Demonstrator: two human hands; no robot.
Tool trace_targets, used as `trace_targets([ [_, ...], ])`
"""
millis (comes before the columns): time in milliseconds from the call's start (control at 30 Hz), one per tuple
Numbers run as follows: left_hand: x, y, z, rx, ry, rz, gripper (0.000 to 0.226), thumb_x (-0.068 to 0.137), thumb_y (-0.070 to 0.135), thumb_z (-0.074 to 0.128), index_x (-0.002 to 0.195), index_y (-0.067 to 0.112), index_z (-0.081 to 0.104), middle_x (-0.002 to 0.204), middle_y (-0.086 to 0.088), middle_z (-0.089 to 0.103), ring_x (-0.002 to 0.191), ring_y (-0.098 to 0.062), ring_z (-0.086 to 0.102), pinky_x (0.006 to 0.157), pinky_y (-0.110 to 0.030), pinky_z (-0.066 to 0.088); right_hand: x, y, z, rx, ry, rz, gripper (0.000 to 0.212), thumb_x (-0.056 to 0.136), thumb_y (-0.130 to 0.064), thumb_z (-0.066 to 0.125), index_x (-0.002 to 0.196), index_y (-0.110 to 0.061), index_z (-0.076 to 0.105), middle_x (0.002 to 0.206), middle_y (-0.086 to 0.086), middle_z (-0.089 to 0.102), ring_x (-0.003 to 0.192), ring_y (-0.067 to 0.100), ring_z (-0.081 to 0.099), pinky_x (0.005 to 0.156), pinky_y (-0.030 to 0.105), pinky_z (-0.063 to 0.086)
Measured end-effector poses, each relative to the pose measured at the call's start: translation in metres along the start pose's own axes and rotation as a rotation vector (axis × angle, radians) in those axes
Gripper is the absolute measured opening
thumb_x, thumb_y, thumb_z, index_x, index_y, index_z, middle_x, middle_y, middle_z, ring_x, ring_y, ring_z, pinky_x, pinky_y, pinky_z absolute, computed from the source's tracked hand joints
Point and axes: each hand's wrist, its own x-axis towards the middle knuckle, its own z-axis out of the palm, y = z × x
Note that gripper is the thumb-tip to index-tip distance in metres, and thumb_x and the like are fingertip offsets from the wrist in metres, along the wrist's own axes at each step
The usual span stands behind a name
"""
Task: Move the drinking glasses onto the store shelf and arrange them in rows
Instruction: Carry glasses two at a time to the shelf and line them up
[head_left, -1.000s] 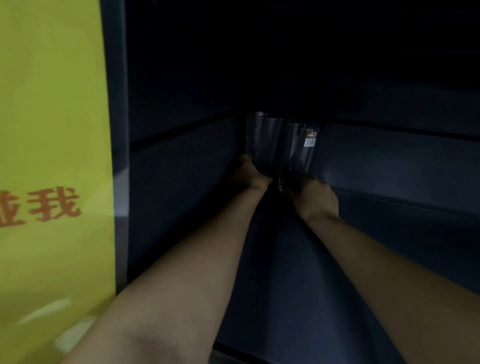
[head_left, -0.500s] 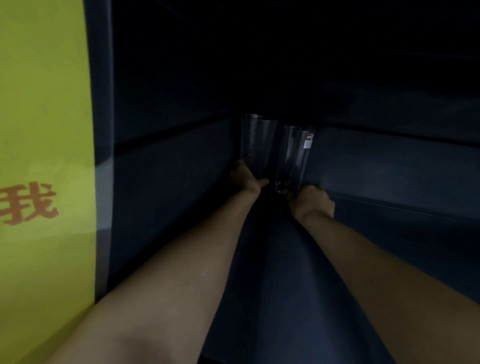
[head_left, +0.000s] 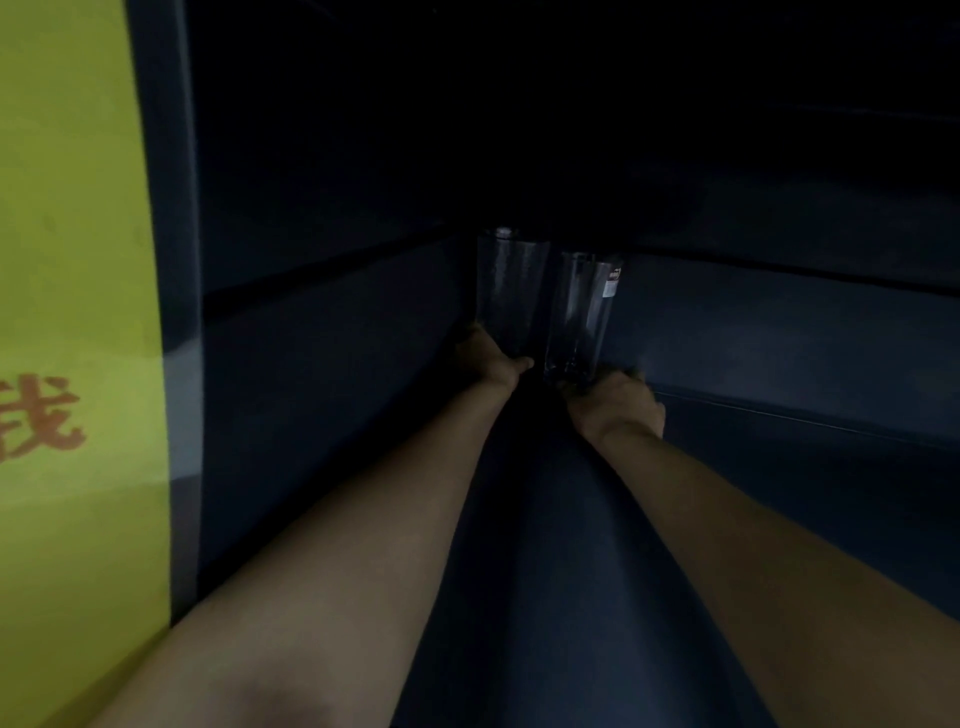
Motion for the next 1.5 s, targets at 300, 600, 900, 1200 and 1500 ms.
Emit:
trace_targets([
  [300,-0.004,0.002,-0.002,0.036,0.069,-0.014,0.071,0.078,0.020,0.082,0.138,0.009,0.045,0.137,-0.013,0.055,0.121,-0.031,0.058,0.088,-0.035,0.052,-0.002,0.001,-0.002,-0.006,0.011,-0.018,0.053,0.095,-0.055,0.048,0.124,-0.013,0.061,0.134,0.014,0.052,0.117,0.031,0.054,0.097,0.038,0.040],
  [600,-0.006,0.004,-0.003,0.063,0.053,-0.037,0.081,0.074,0.027,0.085,0.139,0.007,0.042,0.137,-0.014,0.054,0.121,-0.032,0.057,0.090,-0.039,0.053,-0.004,0.001,-0.002,-0.001,-0.001,-0.021,0.052,0.094,-0.054,0.049,0.125,-0.014,0.060,0.133,0.014,0.051,0.118,0.031,0.053,0.099,0.039,0.040],
  [900,-0.027,-0.001,-0.013,0.295,0.029,0.000,0.033,0.083,0.027,0.077,0.112,0.013,0.070,0.117,-0.010,0.068,0.105,-0.029,0.066,0.075,-0.035,0.057,-0.018,0.003,-0.012,0.055,-0.003,-0.026,0.050,0.093,-0.055,0.050,0.118,-0.014,0.062,0.127,0.013,0.059,0.119,0.031,0.053,0.099,0.039,0.039],
  [1200,-0.077,0.009,-0.017,0.285,-0.057,-0.024,0.032,0.097,0.014,0.056,0.128,0.008,0.059,0.124,-0.014,0.063,0.109,-0.029,0.063,0.076,-0.029,0.051,-0.057,0.033,-0.040,0.331,-0.108,-0.130,0.035,0.096,-0.035,0.056,0.125,-0.015,0.061,0.119,0.010,0.065,0.105,0.024,0.060,0.084,0.030,0.052],
  [1500,-0.166,0.036,-0.035,0.360,-0.513,-0.020,0.067,0.095,0.028,0.062,0.151,0.010,0.030,0.151,-0.011,0.038,0.133,-0.026,0.043,0.096,-0.029,0.039,-0.126,0.106,-0.108,0.514,-0.251,0.003,0.049,0.088,-0.051,0.065,0.129,-0.026,0.056,0.130,-0.004,0.058,0.113,0.013,0.054,0.093,0.021,0.042],
])
